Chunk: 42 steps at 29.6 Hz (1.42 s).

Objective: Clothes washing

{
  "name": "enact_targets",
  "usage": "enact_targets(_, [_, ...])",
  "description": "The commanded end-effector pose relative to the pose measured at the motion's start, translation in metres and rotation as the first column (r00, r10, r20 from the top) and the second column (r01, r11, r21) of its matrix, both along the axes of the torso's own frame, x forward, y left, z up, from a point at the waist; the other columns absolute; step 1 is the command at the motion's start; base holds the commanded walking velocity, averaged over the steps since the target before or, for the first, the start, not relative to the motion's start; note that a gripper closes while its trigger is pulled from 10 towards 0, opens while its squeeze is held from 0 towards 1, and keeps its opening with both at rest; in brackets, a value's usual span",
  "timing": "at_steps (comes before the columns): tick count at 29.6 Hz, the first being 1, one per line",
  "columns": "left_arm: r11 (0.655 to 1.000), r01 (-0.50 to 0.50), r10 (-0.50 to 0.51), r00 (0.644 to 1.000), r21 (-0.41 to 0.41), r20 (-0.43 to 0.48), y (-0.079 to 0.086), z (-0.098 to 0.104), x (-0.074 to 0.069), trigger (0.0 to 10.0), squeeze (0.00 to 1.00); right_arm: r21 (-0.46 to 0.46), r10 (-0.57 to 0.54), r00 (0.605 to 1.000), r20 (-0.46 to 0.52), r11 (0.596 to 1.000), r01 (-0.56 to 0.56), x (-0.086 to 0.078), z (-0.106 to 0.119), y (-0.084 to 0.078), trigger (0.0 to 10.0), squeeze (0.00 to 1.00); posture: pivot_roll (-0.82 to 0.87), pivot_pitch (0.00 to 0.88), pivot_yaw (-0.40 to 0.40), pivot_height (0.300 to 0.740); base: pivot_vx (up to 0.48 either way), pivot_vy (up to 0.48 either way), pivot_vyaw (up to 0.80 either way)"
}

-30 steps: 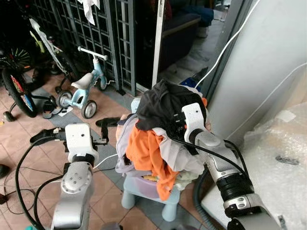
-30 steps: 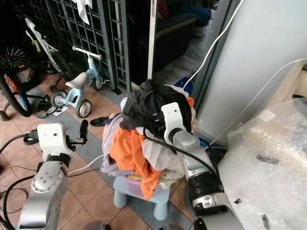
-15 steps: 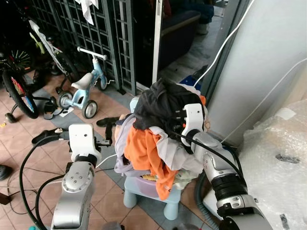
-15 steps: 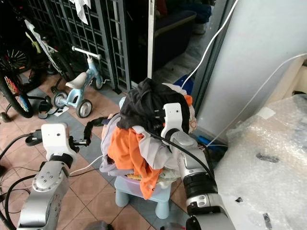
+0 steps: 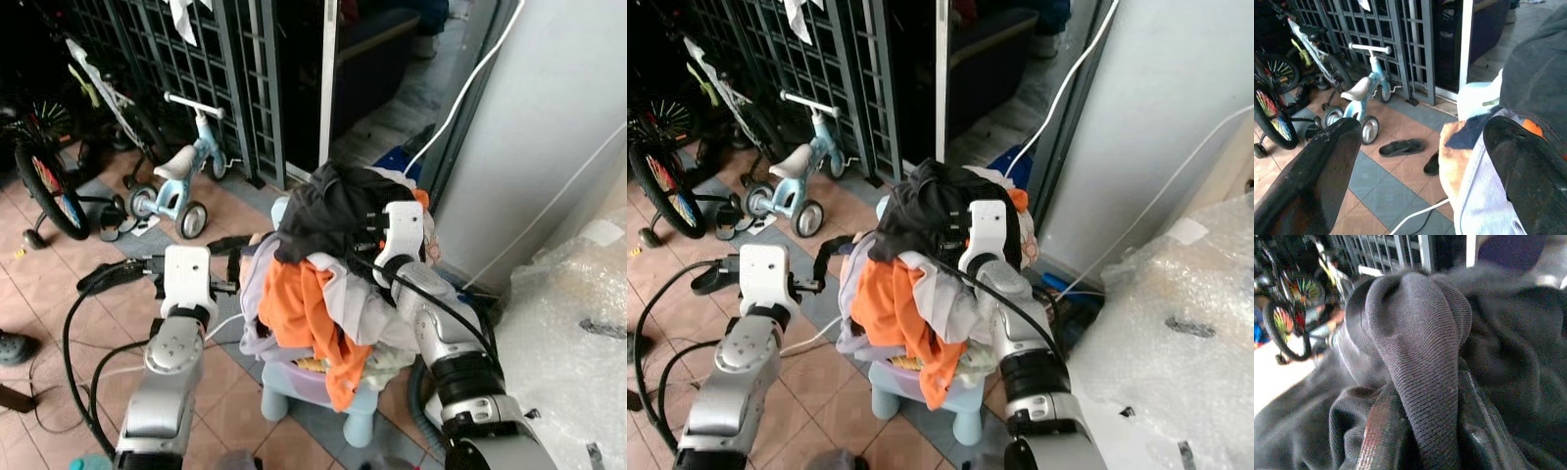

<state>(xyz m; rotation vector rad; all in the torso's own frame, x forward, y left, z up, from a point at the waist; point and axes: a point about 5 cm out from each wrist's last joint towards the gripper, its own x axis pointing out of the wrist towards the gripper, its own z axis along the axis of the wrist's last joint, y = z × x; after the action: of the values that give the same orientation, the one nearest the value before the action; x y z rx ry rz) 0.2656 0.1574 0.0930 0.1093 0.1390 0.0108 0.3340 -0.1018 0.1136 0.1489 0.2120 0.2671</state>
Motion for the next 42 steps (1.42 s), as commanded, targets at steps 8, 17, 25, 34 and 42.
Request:
enact_targets(8, [0.999,-0.043,0.044,0.998,-0.021,0.051,0.008,0.011,-0.003,10.0,0.0,0.08,-0.083,0.931,0.355,0.995,0.058,-0.003,0.071,-0.005,0.0,0.0,-0.03,0.0,0.018,0.74,0.0,0.0,0.0])
enact_targets(17, [0.994,-0.112,0.112,0.991,-0.003,0.078,0.013,0.012,-0.005,10.0,0.0,0.158,-0.227,0.879,0.419,0.972,0.176,-0.021,0.094,-0.057,0.0,0.0,-0.04,0.0,-0.006,0.74,0.0,0.0,0.0])
enact_targets(25, [0.996,-0.084,0.084,0.993,-0.005,0.078,0.001,0.01,-0.002,10.0,0.0,0.078,-0.178,0.893,0.413,0.984,0.16,-0.026,0.087,-0.059,10.0,0.0,-0.05,0.0,-0.007,0.74,0.0,0.0,0.0])
enact_targets(34, [0.995,-0.096,0.096,0.992,0.004,0.084,0.003,0.01,-0.002,10.0,0.0,0.074,-0.145,0.904,0.403,0.989,0.126,-0.023,0.089,-0.049,10.0,0.0,-0.04,0.0,-0.019,0.74,0.0,0.0,-0.79])
enact_targets(42, [0.996,-0.092,0.092,0.992,-0.001,0.086,0.0,0.009,-0.003,10.0,0.0,0.051,-0.131,0.897,0.422,0.991,0.121,-0.021,0.093,-0.047,10.0,0.0,-0.05,0.0,-0.013,0.74,0.0,-0.165,-0.48])
